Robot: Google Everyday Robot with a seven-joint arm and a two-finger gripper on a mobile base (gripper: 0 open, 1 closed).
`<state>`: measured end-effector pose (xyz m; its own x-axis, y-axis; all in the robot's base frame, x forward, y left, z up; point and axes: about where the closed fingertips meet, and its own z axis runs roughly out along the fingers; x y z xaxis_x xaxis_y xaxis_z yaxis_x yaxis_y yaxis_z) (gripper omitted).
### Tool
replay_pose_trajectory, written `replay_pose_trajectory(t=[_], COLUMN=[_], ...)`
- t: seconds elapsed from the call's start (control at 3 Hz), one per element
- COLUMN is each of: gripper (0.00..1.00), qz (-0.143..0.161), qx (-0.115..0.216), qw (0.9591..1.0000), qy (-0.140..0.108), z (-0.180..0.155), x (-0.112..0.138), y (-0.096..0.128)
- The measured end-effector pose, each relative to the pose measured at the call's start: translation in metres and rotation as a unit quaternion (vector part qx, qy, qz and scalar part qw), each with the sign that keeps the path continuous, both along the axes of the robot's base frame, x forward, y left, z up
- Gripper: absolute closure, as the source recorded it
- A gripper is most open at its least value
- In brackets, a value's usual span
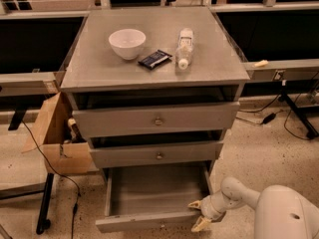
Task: Open bottom drawer
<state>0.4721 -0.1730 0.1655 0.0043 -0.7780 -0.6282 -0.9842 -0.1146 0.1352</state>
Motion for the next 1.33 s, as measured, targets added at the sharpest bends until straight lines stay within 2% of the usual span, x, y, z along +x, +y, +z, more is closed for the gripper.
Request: replay_pose_trajectory(t=[0.33, 0.67, 1.0, 1.33], gripper=[0.71, 0.94, 1.00, 0.83], qz=[0.004, 0.004, 0.009, 0.014], qx=[0.002, 0.002, 0.008, 0.012], qw=[1.0000, 1.0000, 0.9999, 0.9998], qy=[0.000, 0.000, 0.000, 0.000], z=[0.0000, 0.0001, 0.0006, 0.0019], x=[0.0035, 0.0075, 0.0046, 0.0039], y=[0.0019, 0.0025, 0.0045, 0.0056])
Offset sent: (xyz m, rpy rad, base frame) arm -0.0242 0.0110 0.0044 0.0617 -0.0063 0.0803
